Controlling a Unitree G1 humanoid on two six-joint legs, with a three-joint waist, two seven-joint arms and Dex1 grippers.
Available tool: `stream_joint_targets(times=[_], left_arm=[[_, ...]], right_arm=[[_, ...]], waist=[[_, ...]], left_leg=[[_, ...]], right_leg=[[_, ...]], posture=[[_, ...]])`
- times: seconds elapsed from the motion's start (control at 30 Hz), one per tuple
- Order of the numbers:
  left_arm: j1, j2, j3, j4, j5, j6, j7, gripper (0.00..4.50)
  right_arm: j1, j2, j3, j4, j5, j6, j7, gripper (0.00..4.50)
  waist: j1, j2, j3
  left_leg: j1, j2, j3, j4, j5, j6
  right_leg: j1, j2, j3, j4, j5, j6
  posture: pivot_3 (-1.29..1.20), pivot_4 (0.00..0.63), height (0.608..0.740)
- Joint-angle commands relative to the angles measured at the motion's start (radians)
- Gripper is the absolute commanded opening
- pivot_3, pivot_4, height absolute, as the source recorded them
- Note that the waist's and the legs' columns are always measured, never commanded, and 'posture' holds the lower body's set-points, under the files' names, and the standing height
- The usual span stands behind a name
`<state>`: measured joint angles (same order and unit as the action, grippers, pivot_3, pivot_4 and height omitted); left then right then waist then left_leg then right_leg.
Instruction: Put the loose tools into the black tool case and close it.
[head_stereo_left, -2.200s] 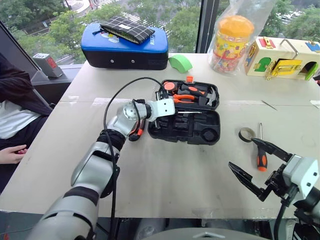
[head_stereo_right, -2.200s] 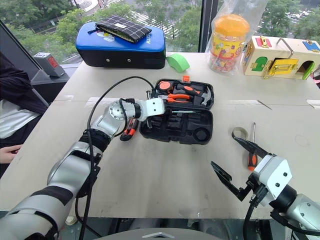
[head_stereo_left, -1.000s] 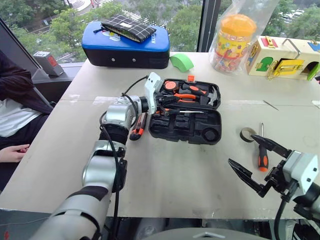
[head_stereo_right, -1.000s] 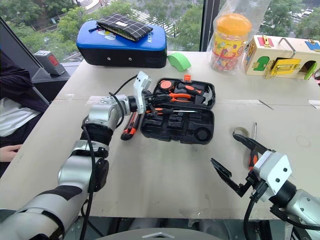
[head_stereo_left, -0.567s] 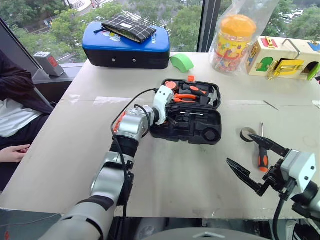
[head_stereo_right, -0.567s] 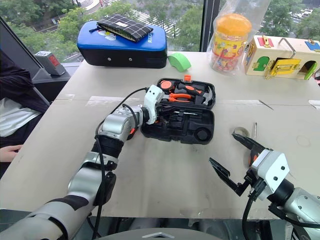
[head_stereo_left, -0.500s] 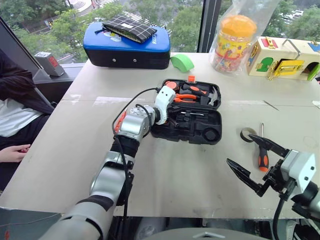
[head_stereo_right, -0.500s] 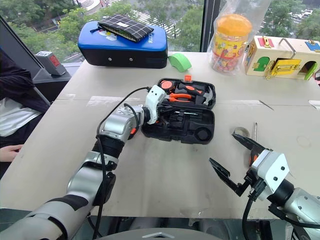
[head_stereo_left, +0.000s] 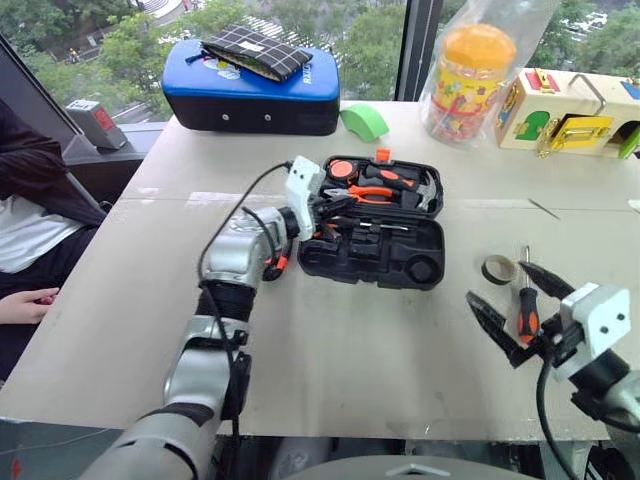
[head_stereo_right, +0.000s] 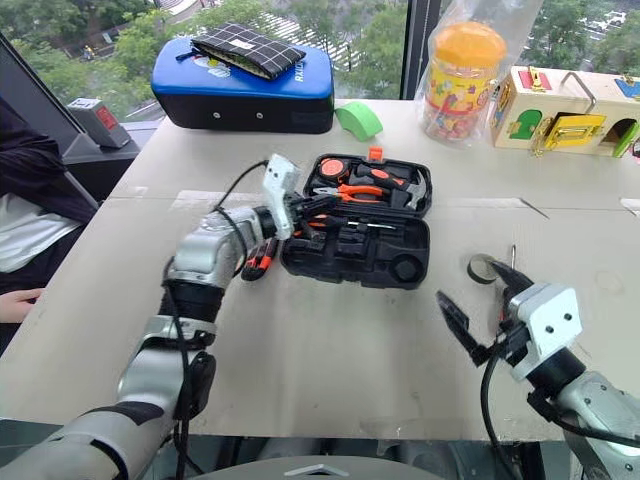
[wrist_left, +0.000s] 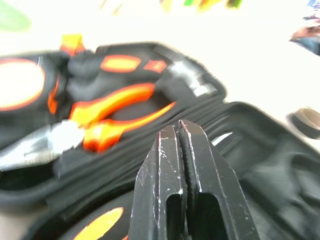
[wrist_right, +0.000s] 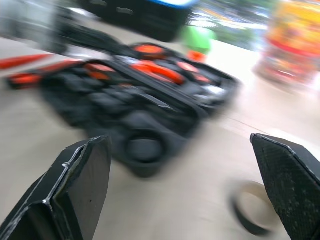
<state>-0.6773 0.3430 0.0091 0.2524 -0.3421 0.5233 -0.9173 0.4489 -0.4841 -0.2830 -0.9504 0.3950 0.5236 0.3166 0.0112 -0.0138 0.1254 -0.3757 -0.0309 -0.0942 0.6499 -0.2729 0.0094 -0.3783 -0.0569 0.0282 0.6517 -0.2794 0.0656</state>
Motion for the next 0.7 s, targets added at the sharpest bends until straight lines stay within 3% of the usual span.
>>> stream_joint_targets(times=[0.03,0.2,0.27,0.33,0.63,0.7], left_arm=[[0.065,0.060,0.032,-0.194,-0.137,0.114,-0.090,0.70],[0.209,0.213,0.018,-0.474,-0.234,0.204,-0.182,2.75],[0.275,0.282,0.032,-0.570,-0.281,0.224,-0.227,3.77],[0.320,0.328,0.046,-0.634,-0.322,0.237,-0.247,4.44],[0.383,0.422,0.048,-0.786,-0.413,0.259,-0.237,4.44],[0.388,0.428,0.049,-0.800,-0.416,0.256,-0.224,4.50]], right_arm=[[-0.065,-0.004,0.027,-0.059,-0.048,0.219,-0.144,4.50],[-0.171,0.099,0.002,-0.042,0.005,0.502,-0.256,4.50],[-0.199,0.093,-0.014,-0.033,-0.036,0.595,-0.293,4.50],[-0.234,0.090,-0.038,-0.014,-0.067,0.674,-0.320,4.50],[-0.449,0.123,-0.066,0.174,-0.125,0.957,-0.343,4.50],[-0.461,0.126,-0.077,0.176,-0.126,1.007,-0.329,3.98]], waist=[[-0.001,0.000,0.000],[0.002,0.001,0.000],[0.001,0.004,0.001],[0.001,0.005,0.002],[-0.014,0.007,0.003],[-0.016,0.007,0.002]], left_leg=[[0.000,0.000,0.000,0.000,0.000,0.000],[-0.001,0.000,-0.002,-0.001,-0.001,0.002],[-0.001,-0.001,-0.002,-0.001,-0.001,0.002],[-0.001,-0.001,-0.001,-0.002,-0.001,0.002],[-0.001,-0.002,0.000,-0.003,-0.002,0.004],[-0.001,-0.002,-0.001,-0.004,-0.002,0.004]], right_leg=[[0.000,0.000,0.000,0.000,0.000,0.000],[0.000,-0.003,0.001,-0.001,0.000,-0.001],[0.000,-0.006,0.001,-0.002,0.000,-0.001],[0.000,-0.006,0.002,-0.004,0.000,-0.001],[0.001,-0.003,-0.002,-0.005,0.000,-0.001],[0.001,-0.003,-0.003,-0.005,0.000,-0.001]], posture=[[0.00,0.150,0.740],[0.00,0.150,0.740],[0.00,0.150,0.740],[0.00,0.150,0.740],[0.00,0.150,0.740],[0.00,0.150,0.740]])
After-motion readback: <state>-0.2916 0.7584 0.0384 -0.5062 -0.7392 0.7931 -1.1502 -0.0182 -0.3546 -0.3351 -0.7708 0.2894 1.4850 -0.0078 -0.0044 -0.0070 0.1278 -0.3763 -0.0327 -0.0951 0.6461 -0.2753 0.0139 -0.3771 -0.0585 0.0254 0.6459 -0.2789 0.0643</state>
